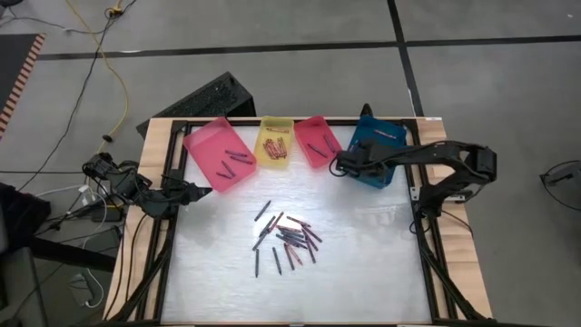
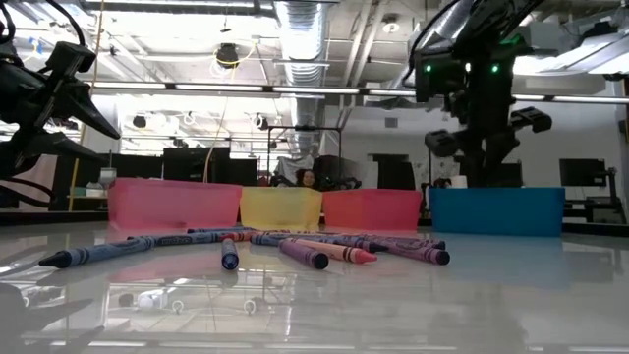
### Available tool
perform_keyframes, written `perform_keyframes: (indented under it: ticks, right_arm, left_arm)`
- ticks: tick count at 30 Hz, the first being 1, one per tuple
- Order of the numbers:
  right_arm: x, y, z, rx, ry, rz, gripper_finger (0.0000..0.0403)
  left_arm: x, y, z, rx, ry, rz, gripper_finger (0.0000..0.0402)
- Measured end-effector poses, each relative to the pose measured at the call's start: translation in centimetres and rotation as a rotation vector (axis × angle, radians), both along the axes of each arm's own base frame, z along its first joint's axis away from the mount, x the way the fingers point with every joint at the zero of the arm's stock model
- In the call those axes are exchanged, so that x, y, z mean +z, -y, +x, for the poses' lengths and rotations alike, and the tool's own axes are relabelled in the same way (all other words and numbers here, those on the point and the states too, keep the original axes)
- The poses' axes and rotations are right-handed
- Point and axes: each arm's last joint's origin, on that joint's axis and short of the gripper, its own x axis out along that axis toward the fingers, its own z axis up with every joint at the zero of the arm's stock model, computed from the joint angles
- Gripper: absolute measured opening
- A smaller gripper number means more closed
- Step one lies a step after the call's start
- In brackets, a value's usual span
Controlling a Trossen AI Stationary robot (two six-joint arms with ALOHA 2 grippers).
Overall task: Sort crayons
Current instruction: Put the red crayon into the yellow bin
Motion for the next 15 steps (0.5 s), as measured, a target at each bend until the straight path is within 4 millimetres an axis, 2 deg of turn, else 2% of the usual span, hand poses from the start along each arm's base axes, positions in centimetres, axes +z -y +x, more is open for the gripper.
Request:
perform_keyframes:
  ticks: [4,7,10,15]
  right_arm:
    - [1.4,-0.2,-0.6,0.007,0.073,-0.021,0.0108]
    - [2.5,-0.7,-0.7,0.085,0.135,-0.023,0.0108]
    - [4.0,-1.5,-0.2,0.241,0.231,-0.010,0.0108]
    - [7.0,-3.9,1.5,0.592,0.504,-0.007,0.0107]
  left_arm:
    - [0.0,0.0,0.0,0.010,0.004,0.007,0.0165]
    - [0.0,0.0,0.0,0.014,0.005,0.009,0.0165]
    - [0.0,0.0,0.0,0.014,0.005,0.009,0.0165]
    - [0.0,0.0,0.0,0.003,-0.004,0.031,0.0165]
